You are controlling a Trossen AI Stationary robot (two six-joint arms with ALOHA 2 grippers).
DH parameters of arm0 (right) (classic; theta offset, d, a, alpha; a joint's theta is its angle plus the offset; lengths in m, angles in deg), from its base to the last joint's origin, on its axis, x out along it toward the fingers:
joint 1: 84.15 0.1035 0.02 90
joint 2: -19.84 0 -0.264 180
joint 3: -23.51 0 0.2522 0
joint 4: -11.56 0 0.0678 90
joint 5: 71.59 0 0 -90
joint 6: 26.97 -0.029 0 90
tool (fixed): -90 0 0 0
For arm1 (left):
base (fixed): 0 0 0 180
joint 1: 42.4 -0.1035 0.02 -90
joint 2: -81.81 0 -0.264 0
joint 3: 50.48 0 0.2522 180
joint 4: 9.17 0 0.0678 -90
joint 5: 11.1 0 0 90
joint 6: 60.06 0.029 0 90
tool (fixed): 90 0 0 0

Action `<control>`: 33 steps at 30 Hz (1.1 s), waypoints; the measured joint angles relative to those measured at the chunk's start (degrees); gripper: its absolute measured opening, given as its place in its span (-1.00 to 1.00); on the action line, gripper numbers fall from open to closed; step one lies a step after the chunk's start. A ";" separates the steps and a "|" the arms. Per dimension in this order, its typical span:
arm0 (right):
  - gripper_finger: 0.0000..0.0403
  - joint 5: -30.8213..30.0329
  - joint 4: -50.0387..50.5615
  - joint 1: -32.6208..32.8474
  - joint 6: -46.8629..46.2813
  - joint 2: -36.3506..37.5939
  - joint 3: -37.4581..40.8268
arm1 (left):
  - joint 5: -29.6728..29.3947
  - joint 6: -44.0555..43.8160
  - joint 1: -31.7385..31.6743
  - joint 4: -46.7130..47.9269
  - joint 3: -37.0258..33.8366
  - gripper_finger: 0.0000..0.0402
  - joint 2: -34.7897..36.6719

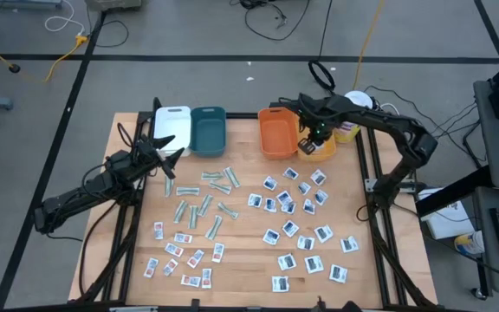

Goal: Pick & Place First Aid Supplies
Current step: Put the towelette pack into the yellow bin

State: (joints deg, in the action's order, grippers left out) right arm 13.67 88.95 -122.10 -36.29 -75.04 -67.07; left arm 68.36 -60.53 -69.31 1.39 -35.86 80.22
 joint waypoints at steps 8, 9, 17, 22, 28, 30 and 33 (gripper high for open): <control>-0.98 0.00 -4.40 0.52 -0.52 -2.97 1.20 | 0.00 0.00 0.01 0.00 0.01 0.48 -0.02; -0.98 0.00 -5.17 0.52 -0.53 -3.38 1.66 | 0.00 0.00 0.00 0.00 0.02 0.48 -0.02; -0.95 -0.15 -6.64 0.52 -0.53 -4.60 3.70 | 0.02 0.00 0.02 0.00 0.02 0.48 0.00; -0.74 -6.60 -6.90 0.52 -3.41 -4.19 3.85 | 0.00 0.01 0.01 0.01 0.02 0.48 -0.01; -0.35 -7.26 -6.81 0.52 -1.99 -3.80 3.87 | 0.00 0.01 0.01 0.00 0.02 0.48 -0.02; -0.24 -7.26 -6.94 0.52 -1.76 -3.62 3.87 | 0.00 0.02 0.02 0.00 0.02 0.48 -0.02; -0.11 -7.21 -6.81 0.52 -1.51 -3.70 3.87 | 0.02 0.02 0.02 0.02 0.02 0.48 0.00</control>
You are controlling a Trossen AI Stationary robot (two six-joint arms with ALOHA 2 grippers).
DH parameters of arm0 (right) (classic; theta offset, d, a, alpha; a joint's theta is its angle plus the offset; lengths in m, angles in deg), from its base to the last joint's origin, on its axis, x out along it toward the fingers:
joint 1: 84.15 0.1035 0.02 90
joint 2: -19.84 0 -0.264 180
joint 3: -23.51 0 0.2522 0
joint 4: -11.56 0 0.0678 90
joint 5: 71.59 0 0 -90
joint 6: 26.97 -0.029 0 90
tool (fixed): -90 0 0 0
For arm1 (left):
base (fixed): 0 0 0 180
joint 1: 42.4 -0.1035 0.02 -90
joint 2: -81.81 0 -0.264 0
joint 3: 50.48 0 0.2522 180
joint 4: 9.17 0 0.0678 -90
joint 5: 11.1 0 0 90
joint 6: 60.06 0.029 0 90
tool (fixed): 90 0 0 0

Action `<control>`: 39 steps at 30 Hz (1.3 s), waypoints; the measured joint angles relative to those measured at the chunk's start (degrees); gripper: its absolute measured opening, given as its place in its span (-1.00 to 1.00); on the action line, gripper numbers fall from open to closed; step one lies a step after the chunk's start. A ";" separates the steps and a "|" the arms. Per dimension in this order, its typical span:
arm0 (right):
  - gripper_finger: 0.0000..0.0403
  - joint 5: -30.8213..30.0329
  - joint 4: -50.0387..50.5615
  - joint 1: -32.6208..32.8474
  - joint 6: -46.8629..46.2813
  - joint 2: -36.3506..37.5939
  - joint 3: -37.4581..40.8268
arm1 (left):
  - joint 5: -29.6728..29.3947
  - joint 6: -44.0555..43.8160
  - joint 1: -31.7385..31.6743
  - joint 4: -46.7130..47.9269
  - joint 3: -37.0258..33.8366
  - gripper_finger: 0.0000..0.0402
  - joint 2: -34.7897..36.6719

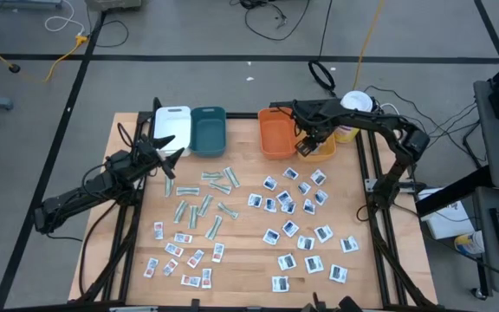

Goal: Pick & Place First Aid Supplies
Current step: Put the towelette pack into the yellow bin

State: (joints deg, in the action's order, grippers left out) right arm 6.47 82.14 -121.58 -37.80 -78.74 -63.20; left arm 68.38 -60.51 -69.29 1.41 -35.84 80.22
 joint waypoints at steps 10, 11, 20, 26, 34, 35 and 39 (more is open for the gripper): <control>-0.01 7.71 3.24 -0.07 4.78 5.83 0.00 | 0.00 0.00 0.00 -0.02 0.00 0.48 -0.02; -0.01 8.96 4.00 -0.07 5.16 6.73 0.00 | -0.01 -0.02 -0.01 -0.02 0.00 0.48 -0.01; -0.02 12.15 14.93 -0.07 5.55 14.17 -0.02 | 0.00 0.00 -0.01 -0.02 -0.01 0.48 -0.02; -0.02 12.11 17.70 0.29 1.40 18.55 -0.02 | 0.00 -0.02 -0.01 -0.02 0.00 0.48 -0.02; -0.03 12.35 17.10 11.52 -7.14 26.26 6.82 | 0.00 -0.02 -0.02 -0.02 0.00 0.48 -0.02; -0.03 12.69 17.39 13.59 -8.98 27.13 7.86 | -0.01 -0.01 0.00 -0.02 -0.01 0.48 0.00; -0.03 16.09 17.68 21.78 -17.08 30.51 11.55 | -0.01 -0.02 -0.01 -0.02 -0.01 0.48 -0.01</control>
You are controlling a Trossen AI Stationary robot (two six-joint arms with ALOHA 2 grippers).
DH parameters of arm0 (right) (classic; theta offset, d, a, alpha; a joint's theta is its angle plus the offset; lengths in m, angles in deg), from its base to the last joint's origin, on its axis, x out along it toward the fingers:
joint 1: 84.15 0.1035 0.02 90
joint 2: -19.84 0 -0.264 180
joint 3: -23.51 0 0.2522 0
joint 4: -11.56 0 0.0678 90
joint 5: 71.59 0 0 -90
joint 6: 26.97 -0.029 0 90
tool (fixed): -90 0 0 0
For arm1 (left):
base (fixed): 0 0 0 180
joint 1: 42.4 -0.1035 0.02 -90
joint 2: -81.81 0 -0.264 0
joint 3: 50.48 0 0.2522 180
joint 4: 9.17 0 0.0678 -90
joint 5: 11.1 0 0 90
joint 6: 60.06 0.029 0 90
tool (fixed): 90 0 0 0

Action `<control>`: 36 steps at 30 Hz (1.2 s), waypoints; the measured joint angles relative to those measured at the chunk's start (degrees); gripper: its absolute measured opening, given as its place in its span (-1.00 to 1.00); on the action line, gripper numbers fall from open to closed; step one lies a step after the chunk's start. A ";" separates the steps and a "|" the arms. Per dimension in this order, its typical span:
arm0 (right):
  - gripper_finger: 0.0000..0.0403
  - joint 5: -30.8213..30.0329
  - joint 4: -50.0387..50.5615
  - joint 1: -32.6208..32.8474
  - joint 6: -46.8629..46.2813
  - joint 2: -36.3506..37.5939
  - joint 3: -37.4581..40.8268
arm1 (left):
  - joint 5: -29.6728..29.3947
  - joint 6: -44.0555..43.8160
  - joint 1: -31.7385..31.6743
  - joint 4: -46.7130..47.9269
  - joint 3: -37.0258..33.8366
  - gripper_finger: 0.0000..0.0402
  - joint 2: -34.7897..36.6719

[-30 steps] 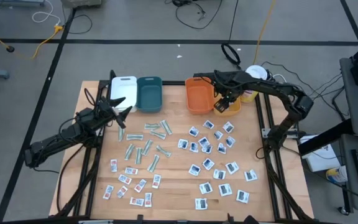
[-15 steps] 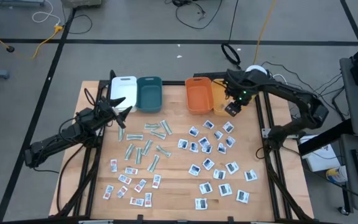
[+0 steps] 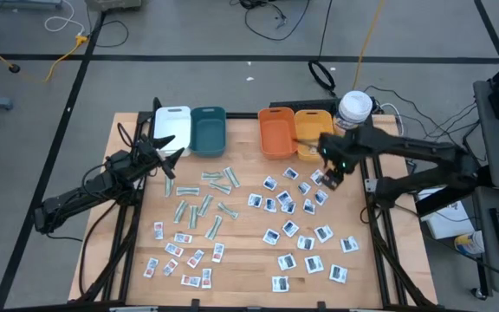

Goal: Pick & Place First Aid Supplies
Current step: Put the towelette pack into the yellow bin

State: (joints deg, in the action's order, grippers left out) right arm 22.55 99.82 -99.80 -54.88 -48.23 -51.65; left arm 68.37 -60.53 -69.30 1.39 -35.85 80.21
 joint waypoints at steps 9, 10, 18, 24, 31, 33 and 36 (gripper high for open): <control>-0.03 2.82 -0.05 19.98 -22.09 4.06 3.88 | 0.01 0.00 0.01 0.00 0.01 0.48 0.00; -0.03 3.28 -0.07 22.23 -24.73 4.06 4.03 | 0.01 0.01 0.01 0.00 0.01 0.48 -0.01; -0.03 3.21 -5.37 37.72 -44.80 0.80 4.12 | 0.01 0.00 0.01 0.00 -0.01 0.48 0.01; -0.03 0.03 -11.50 45.16 -57.86 -2.10 4.12 | 0.01 0.01 -0.01 0.00 0.00 0.48 -0.01; -0.03 -6.06 -15.13 48.80 -67.93 -4.15 4.12 | 0.01 0.02 -0.01 0.00 0.01 0.48 -0.01; -0.03 -7.28 -15.72 49.11 -68.34 -5.23 4.12 | 0.01 0.01 -0.01 0.00 0.01 0.48 -0.01; -0.03 -7.35 -16.02 49.14 -68.25 -7.28 4.12 | 0.01 0.00 -0.01 0.00 0.01 0.48 -0.01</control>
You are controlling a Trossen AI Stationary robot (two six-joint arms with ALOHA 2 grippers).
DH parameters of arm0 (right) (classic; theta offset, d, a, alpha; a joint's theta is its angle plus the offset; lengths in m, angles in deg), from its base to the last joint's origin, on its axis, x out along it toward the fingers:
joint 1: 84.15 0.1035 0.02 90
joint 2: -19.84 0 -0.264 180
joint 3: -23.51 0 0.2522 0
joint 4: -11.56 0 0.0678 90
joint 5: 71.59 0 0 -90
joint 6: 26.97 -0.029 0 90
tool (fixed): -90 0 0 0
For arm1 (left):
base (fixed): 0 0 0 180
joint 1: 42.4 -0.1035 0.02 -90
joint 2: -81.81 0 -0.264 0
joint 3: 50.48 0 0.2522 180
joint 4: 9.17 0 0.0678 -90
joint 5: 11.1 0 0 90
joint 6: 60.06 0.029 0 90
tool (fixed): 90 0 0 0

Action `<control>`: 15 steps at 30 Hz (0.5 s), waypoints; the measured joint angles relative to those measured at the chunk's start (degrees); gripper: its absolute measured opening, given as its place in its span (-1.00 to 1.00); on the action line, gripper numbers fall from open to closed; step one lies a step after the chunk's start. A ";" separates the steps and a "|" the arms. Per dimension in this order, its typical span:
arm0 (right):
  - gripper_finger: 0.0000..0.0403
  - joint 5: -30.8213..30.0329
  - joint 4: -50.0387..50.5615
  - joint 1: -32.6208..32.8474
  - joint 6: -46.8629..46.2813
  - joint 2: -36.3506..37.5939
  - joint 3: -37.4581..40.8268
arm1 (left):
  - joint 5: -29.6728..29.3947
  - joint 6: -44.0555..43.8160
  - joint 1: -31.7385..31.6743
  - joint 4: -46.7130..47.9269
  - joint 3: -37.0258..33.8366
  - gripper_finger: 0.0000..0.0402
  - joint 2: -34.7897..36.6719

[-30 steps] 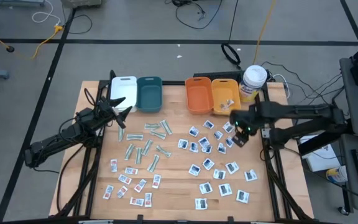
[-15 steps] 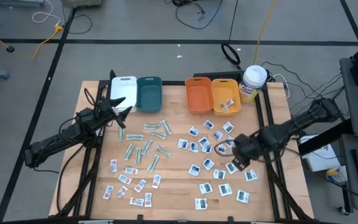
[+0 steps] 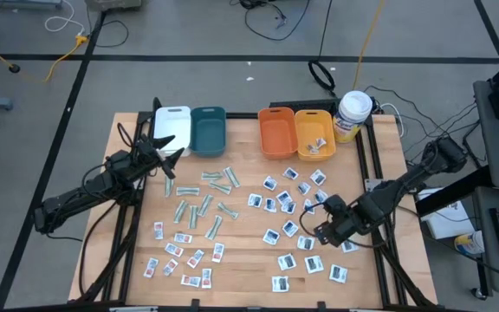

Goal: Pick & Place First Aid Supplies
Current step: Put the towelette pack into the yellow bin

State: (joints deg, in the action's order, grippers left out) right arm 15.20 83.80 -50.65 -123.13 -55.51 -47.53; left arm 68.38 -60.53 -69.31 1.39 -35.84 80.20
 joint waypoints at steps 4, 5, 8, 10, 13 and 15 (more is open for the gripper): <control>-0.03 -0.20 0.02 0.00 0.80 -3.11 0.00 | 0.00 0.01 0.00 0.00 0.00 0.48 0.00; -0.03 -0.15 0.01 0.00 0.84 -3.92 0.00 | 0.00 0.01 0.00 0.00 -0.01 0.48 0.00; -0.03 -0.29 -0.13 0.00 1.40 -6.11 0.00 | 0.00 0.01 0.00 0.00 -0.01 0.48 0.00; -0.03 -1.33 -0.28 0.00 2.31 -7.54 0.00 | 0.00 0.02 0.00 0.00 0.00 0.48 0.00; -0.03 -1.53 -0.46 -0.02 3.21 -9.22 0.02 | 0.00 0.00 0.00 0.00 0.00 0.48 0.00; -0.03 -1.53 -1.53 -0.24 3.79 -9.98 0.72 | 0.00 0.00 0.00 0.00 0.00 0.48 0.02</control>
State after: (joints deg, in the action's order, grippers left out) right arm 13.67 82.27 -50.89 -119.34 -65.49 -46.81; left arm 68.38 -60.53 -69.31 1.39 -35.84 80.22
